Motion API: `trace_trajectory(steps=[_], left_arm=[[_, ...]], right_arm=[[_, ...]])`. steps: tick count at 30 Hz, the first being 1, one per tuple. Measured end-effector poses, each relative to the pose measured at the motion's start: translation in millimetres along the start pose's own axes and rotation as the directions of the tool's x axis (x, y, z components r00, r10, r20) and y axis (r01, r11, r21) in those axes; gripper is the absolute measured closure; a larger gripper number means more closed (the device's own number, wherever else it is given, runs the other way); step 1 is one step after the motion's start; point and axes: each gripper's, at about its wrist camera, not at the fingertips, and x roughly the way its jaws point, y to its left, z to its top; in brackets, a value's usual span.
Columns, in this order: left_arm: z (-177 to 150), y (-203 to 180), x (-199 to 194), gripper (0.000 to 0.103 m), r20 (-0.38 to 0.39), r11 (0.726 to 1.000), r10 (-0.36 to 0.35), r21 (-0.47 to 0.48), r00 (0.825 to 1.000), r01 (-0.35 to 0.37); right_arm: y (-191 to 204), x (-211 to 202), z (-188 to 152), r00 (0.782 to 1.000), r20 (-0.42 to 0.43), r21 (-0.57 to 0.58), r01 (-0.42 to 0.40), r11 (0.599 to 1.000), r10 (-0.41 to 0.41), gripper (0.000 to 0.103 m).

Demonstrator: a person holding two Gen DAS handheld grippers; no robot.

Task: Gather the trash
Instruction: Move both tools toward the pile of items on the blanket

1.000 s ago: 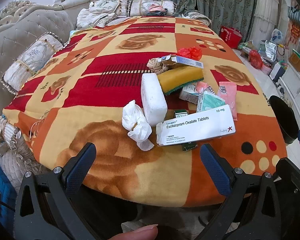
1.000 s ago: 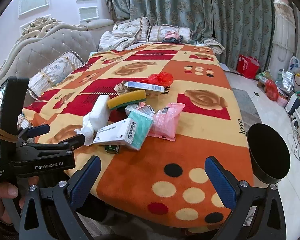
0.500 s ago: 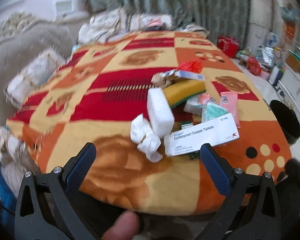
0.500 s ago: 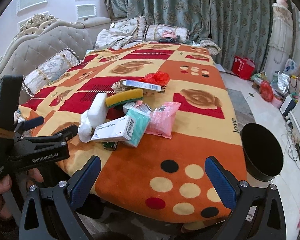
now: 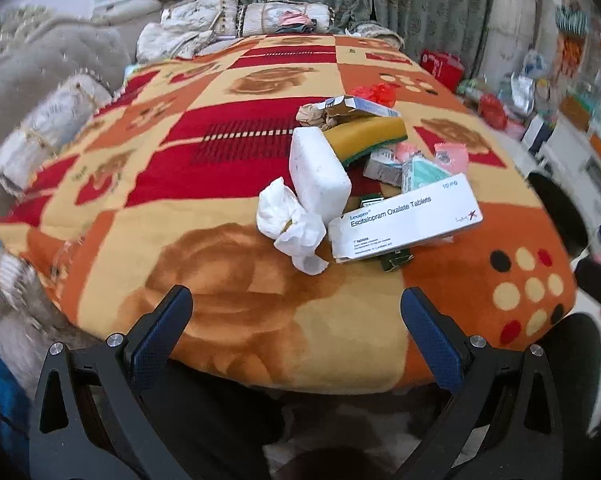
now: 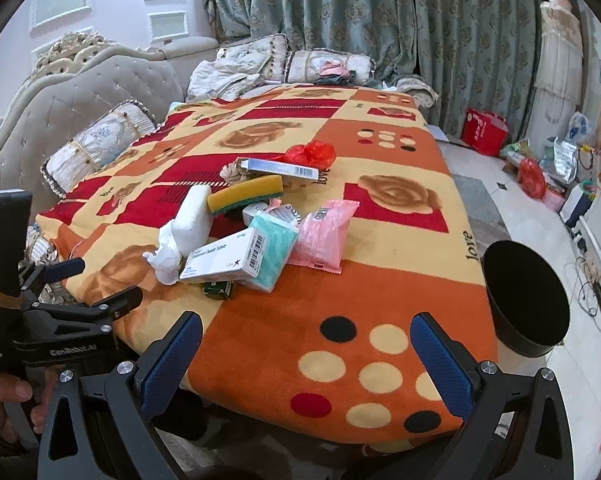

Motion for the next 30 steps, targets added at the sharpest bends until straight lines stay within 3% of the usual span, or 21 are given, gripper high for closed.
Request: trace_trajectory(steps=[5,13,21,30], left_arm=[[0.8,12.1,-2.5,0.0,0.004,0.998,-0.016,-0.061,1.0,0.016],[-1.2,15.2,-19.2,0.0,0.058,0.996,-0.04,-0.074,0.998,0.044],[-6.6,21.0,11.1,0.0,-0.068,0.997,0.053,-0.053,0.996,-0.056],[-6.1,14.9,11.8,0.0,-0.025,0.999,0.054,-0.007,0.998,-0.054]], right_arm=[[-0.1,0.6,-2.4,0.999,0.009,-0.008,-0.041,0.999,0.041,0.0],[-0.2,8.2,-3.0,0.997,0.007,0.021,-0.073,0.997,0.073,0.0],[2.5,9.9,-6.5,0.997,0.0,0.019,-0.073,0.997,0.074,0.0],[6.1,11.4,-2.5,0.995,0.011,-0.002,-0.095,0.996,0.095,0.0]])
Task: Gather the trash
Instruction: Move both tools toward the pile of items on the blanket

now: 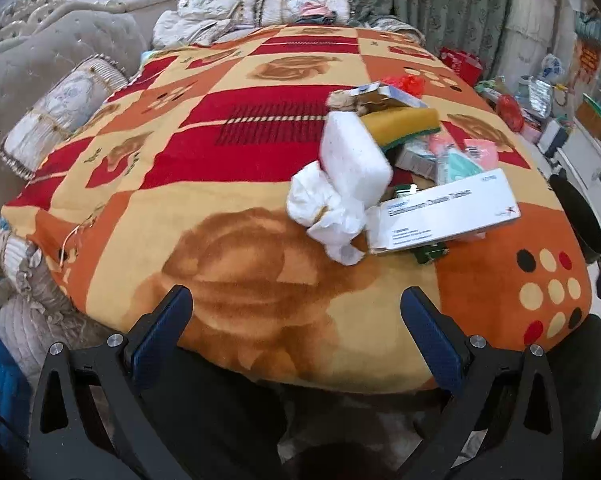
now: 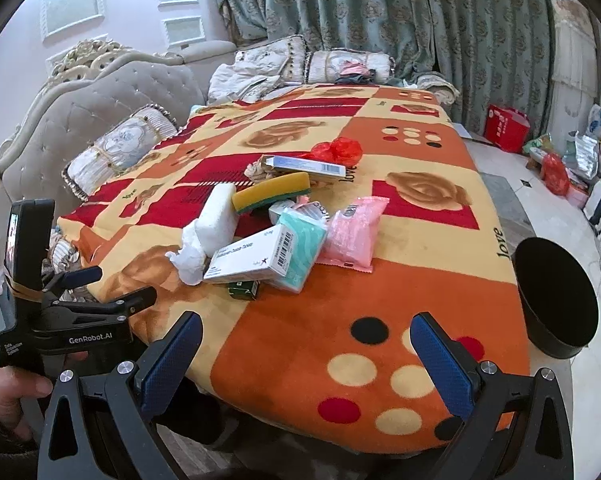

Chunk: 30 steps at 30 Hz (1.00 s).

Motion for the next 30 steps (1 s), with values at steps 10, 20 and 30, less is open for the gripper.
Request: trace_trajectory(steps=[10,20,30], left_arm=[[4.8,-4.1,-8.0,0.0,0.037,1.0,-0.027,-0.015,0.999,0.027],[5.3,0.0,-15.2,0.0,0.031,0.998,-0.036,-0.045,0.999,0.038],[5.9,-9.3,-39.4,0.0,0.099,0.999,-0.039,-0.025,0.994,0.042]], right_arm=[[-3.3,9.6,6.9,0.99,-0.043,0.008,0.134,0.991,-0.134,0.0],[-10.0,2.2,7.2,0.989,-0.043,0.031,0.142,0.989,-0.141,0.0],[-7.1,-11.5,8.2,0.992,0.012,0.048,0.126,0.991,-0.127,0.0]])
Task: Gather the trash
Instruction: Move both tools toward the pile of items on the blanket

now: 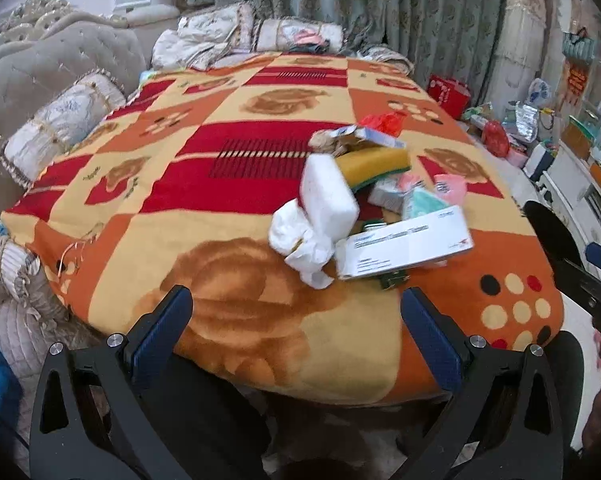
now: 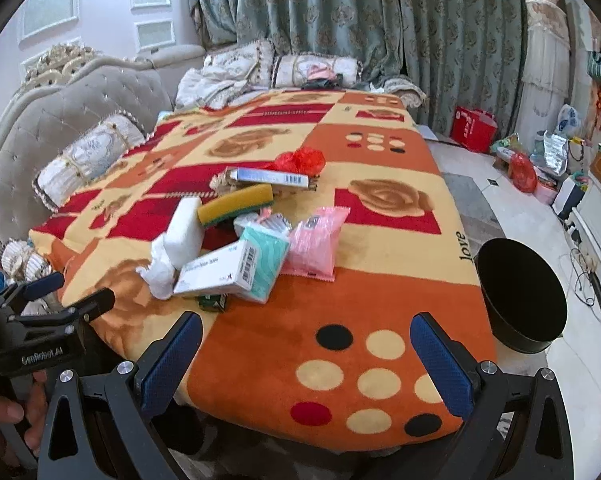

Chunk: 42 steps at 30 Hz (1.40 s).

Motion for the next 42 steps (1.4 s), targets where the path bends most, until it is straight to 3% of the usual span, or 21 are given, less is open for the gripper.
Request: trace_trajectory(steps=[6,28,37,42], left_arm=[[-5.0,-11.3,-15.9,0.0,0.065,0.999,-0.019,0.047,0.998,0.016],[-14.3,22.3,-0.2,0.0,0.033,0.996,-0.093,-0.006,0.995,0.093],[-13.9,23.2,9.9,0.0,0.02,0.997,-0.077,-0.006,0.997,0.077],[-13.3,31.7,19.7,0.0,0.004,0.999,-0.048,-0.018,0.999,0.048]], right_arm=[[-4.3,1.9,5.6,0.999,0.021,0.053,0.023,0.998,-0.024,0.0],[46.6,2.2,21.2,0.995,0.051,-0.031,0.084,0.996,-0.082,0.0],[40.5,8.4,21.1,0.997,0.041,-0.02,0.067,0.998,-0.066,0.0],[31.0,13.1,16.9,0.999,0.042,-0.009,0.017,1.0,-0.017,0.0]])
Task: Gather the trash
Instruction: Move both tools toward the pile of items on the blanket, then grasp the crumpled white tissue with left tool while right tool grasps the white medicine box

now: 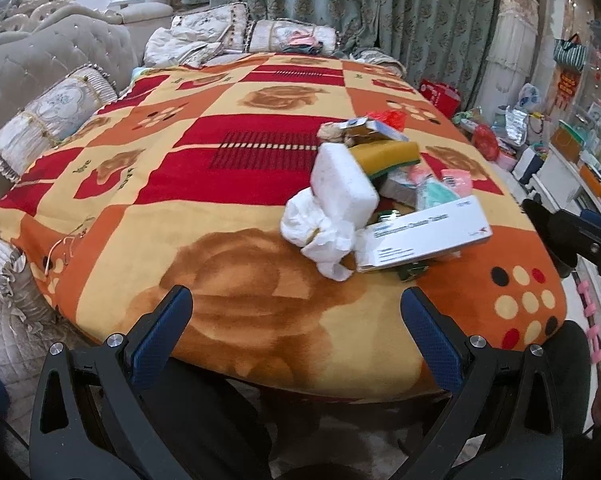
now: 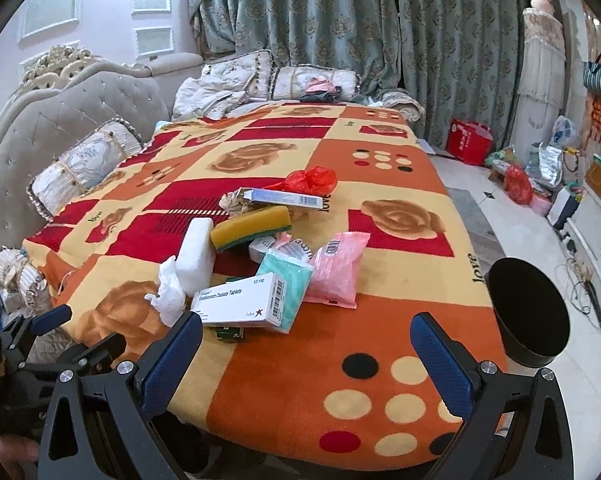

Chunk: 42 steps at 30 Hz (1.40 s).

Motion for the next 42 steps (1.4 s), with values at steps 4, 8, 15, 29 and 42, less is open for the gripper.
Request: trace_trajectory(steps=[4,8,15,29,42], left_arm=[[0.0,10.4,6.4,0.0,0.003,1.0,-0.006,-0.024,1.0,0.006],[4.7,12.7,13.1,0.0,0.003,0.998,-0.031,-0.056,1.0,0.031],[18.7,-3.1,25.0,0.0,0.008,0.999,-0.037,-0.027,0.999,0.037],[38.7,-11.7,83.0,0.017,-0.067,0.998,-0.036,0.044,0.997,0.039],[34.2,-2.2,83.0,0.078,-0.095,0.988,-0.153,-0.03,0.984,0.151]], right_arm=[[-5.4,2.3,-2.0,0.998,0.011,0.019,-0.06,0.998,0.06,0.0],[-4.7,2.5,-2.8,0.995,0.024,-0.005,-0.093,0.996,0.094,0.0],[-12.3,22.8,-7.5,0.985,-0.018,-0.01,-0.173,0.985,0.173,0.0],[-9.5,90.5,0.1,0.912,-0.079,0.078,-0.397,0.914,0.403,0.04],[-13.2,83.5,-2.3,0.891,-0.07,0.095,-0.441,0.893,0.448,0.078]])
